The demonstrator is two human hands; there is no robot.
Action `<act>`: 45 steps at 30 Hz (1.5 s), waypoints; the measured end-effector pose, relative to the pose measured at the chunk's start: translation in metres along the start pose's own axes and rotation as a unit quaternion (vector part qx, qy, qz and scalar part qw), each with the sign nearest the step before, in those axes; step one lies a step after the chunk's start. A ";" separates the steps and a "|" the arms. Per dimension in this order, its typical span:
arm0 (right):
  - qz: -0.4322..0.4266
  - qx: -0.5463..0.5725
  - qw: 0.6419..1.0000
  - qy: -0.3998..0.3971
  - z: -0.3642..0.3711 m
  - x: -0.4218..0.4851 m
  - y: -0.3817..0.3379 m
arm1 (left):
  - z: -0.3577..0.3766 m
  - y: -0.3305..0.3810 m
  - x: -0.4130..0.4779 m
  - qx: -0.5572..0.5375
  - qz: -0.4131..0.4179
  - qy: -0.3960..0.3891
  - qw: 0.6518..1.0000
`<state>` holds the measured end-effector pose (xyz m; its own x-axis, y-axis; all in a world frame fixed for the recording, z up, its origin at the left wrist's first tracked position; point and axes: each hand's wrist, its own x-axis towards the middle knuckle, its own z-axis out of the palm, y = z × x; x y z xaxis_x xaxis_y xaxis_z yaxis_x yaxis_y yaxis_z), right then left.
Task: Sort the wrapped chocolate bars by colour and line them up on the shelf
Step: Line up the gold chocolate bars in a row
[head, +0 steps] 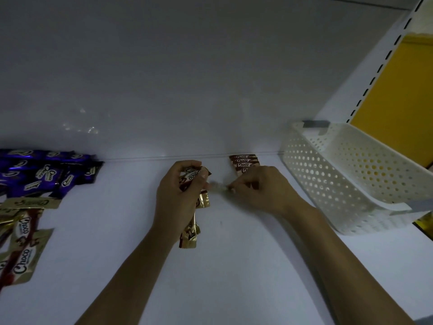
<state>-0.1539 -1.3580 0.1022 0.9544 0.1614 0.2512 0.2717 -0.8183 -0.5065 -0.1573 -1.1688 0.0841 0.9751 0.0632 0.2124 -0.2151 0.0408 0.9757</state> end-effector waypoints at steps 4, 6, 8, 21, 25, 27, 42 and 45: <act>0.014 -0.013 1.000 -0.003 0.004 0.002 -0.002 | 0.000 -0.001 0.002 0.018 0.003 -0.001 1.000; 0.017 -0.015 1.000 -0.007 0.010 0.004 -0.002 | -0.001 0.000 0.001 0.013 0.001 -0.001 1.000; -0.009 -0.015 0.999 -0.030 0.013 0.004 -0.003 | -0.001 0.000 0.000 0.007 0.002 0.002 1.000; 0.122 -0.118 0.983 0.077 -0.001 0.009 0.031 | 0.000 0.002 -0.001 -0.007 -0.003 -0.001 1.000; 0.134 -0.106 0.980 0.098 0.001 0.012 0.035 | 0.000 0.004 -0.002 -0.016 -0.002 -0.007 1.000; 0.130 -0.107 0.982 0.090 0.002 0.013 0.035 | 0.000 0.006 -0.002 -0.017 0.007 -0.017 1.000; 0.101 0.396 0.911 -0.055 0.008 0.001 -0.033 | 0.002 0.007 -0.007 0.102 0.087 -0.132 0.982; 0.100 0.441 0.890 -0.053 0.008 0.003 -0.030 | 0.003 0.006 -0.008 0.103 0.087 -0.157 0.978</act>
<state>-0.1585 -1.3288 0.1110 0.9882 0.1509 0.0273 0.0417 -0.0929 -0.9948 -0.1666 -1.1724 0.0881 0.8997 -0.2602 0.3504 -0.3956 -0.1471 0.9066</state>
